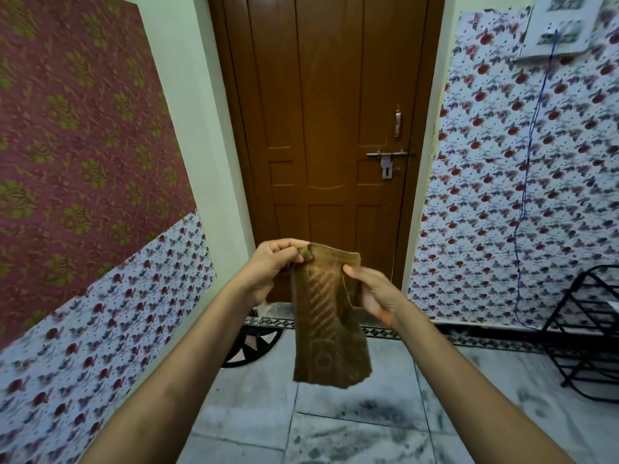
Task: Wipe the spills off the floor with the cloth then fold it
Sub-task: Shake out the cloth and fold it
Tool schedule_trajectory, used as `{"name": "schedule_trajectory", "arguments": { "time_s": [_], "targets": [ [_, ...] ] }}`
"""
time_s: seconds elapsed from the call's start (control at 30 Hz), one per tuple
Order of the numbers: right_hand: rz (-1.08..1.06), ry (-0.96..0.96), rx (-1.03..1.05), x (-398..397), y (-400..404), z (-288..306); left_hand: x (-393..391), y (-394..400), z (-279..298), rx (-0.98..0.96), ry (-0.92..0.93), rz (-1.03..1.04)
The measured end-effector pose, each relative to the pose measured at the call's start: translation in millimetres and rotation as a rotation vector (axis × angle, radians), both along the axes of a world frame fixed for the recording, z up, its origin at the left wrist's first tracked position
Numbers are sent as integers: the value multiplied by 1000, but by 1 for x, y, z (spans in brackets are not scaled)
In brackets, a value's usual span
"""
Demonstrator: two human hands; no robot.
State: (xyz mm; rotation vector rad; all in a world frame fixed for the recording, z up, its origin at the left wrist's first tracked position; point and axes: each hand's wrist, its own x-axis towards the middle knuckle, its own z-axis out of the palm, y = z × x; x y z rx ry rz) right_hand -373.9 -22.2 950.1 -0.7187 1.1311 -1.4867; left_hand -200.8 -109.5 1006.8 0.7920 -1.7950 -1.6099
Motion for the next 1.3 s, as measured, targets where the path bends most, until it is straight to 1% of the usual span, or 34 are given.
{"name": "schedule_trajectory", "arguments": {
  "time_s": [0.03, 0.07, 0.1, 0.23, 0.3, 0.33, 0.37, 0.4, 0.47, 0.57, 0.6, 0.7, 0.73, 0.8, 0.87, 0.93, 1.0, 1.07, 1.13, 1.2, 1.3],
  "targets": [
    [-52, -33, -49, -1, -1, 1, 4, -2, 0, 1, -2, 26],
    [-84, -22, -105, -3, -2, 3, 9, -3, 0, 1, -18, 39],
    [-91, 46, -157, -5, -2, 7, 13, -2, 1, 3, -40, 22],
    [-12, 547, -260, -2, -5, 29, 26, 0, 5, 18, -246, -201],
    [12, 746, -313, 2, -10, 40, 22, 2, 11, -90, -353, -227],
    [7, 799, -338, 3, -14, 43, 18, 3, 14, -174, -400, -209],
    [-13, 812, -353, 4, -17, 45, 13, 3, 15, -242, -435, -180],
    [-46, 798, -355, 4, -19, 46, 9, 1, 16, -279, -446, -142],
    [-87, 720, -341, 3, -20, 48, 5, -1, 20, -266, -413, -79],
    [-57, 509, -282, 0, -16, 43, 3, 1, 32, -275, -374, -106],
    [-30, 479, -258, 0, -14, 38, 1, 1, 37, -300, -382, -124],
    [99, 527, -178, 8, -8, 15, -2, 1, 53, -307, -378, -173],
    [136, 495, -144, 12, -6, 4, -1, -1, 58, -295, -365, -182],
    [169, 381, -76, 20, -2, -20, 3, -4, 69, -257, -321, -176],
    [155, 235, -31, 26, 3, -39, 9, -8, 79, -205, -256, -136],
    [84, -17, -42, 27, 6, -52, 18, -16, 88, -145, -199, -65],
    [-11, -258, -106, 24, 8, -52, 28, -25, 89, -74, -159, 32],
    [-112, -384, -126, 21, 8, -40, 36, -35, 80, 28, -117, 111],
    [-216, -437, -11, 18, 3, -25, 40, -41, 61, 124, -92, 173],
    [-274, -476, 136, 17, -5, -16, 44, -45, 40, 189, -131, 234],
    [-175, -398, 237, 24, -14, -14, 47, -45, 9, 251, -205, 308]
  ]
}}
